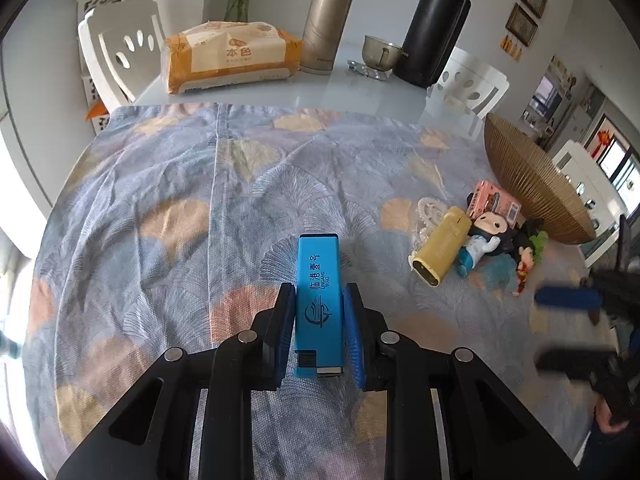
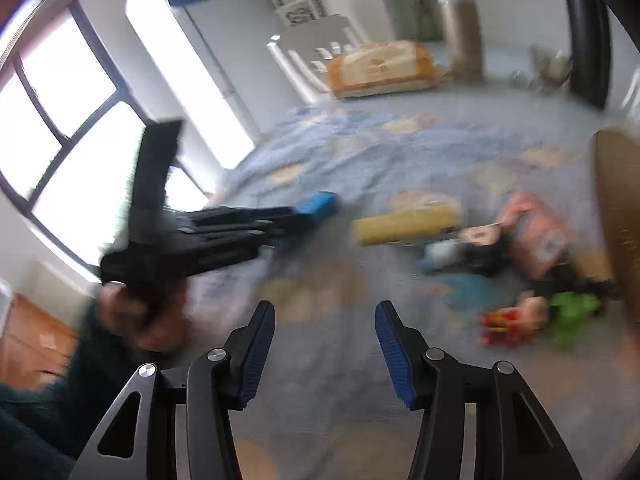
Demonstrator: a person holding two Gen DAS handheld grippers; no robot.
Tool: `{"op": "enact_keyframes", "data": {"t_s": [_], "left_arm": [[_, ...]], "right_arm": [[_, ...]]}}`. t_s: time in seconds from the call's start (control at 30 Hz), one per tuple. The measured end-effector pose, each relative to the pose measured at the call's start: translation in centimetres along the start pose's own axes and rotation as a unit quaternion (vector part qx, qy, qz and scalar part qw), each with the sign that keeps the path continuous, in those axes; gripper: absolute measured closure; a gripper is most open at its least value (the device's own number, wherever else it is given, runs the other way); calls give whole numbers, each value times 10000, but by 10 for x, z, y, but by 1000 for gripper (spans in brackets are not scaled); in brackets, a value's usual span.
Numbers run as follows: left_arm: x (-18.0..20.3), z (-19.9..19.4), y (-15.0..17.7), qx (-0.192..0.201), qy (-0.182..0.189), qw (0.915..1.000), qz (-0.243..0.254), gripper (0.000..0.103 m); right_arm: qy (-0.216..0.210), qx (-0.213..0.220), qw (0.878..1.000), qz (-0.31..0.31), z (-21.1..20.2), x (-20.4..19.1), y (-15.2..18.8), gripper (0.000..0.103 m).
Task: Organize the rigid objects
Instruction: 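Grasp the yellow stick with the right gripper while the left gripper holds the blue stick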
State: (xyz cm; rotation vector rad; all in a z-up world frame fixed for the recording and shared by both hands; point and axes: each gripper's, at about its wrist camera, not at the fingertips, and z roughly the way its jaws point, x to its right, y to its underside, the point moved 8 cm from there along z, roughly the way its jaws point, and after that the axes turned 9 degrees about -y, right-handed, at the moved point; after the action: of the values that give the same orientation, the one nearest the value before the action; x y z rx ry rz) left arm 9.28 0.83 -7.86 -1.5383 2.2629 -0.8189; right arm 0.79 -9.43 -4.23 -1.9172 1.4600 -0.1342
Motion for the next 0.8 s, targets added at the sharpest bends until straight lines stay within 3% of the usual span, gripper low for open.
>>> {"op": "enact_keyframes", "data": {"t_s": [0.13,0.23,0.37,0.5,0.6,0.67,0.8], "left_arm": [[-4,-1,0,41,-80,10000,-42,82],[-12,-2,-1,29,-11,9997,-252,82],[-20,1,-2,6,-33,9991,-412,82],[-19,2,-2,3,-22,9994,-348,82],[-16,3,-2,1,-3,9996,-275,82],[-15,2,-2,-2,24,9997,-253,82],[-12,2,-1,-20,61,9997,-215,82]], "right_arm": [[296,-121,9995,-26,20,19,-20,50],[-355,-304,9951,874,40,27,-24,50],[-5,231,9654,2596,41,61,-22,47],[-45,620,9320,3572,48,78,-29,46],[224,693,9330,3524,55,76,-39,51],[339,430,9394,3385,66,73,-36,83],[233,451,9498,3087,50,67,-16,84]]}}
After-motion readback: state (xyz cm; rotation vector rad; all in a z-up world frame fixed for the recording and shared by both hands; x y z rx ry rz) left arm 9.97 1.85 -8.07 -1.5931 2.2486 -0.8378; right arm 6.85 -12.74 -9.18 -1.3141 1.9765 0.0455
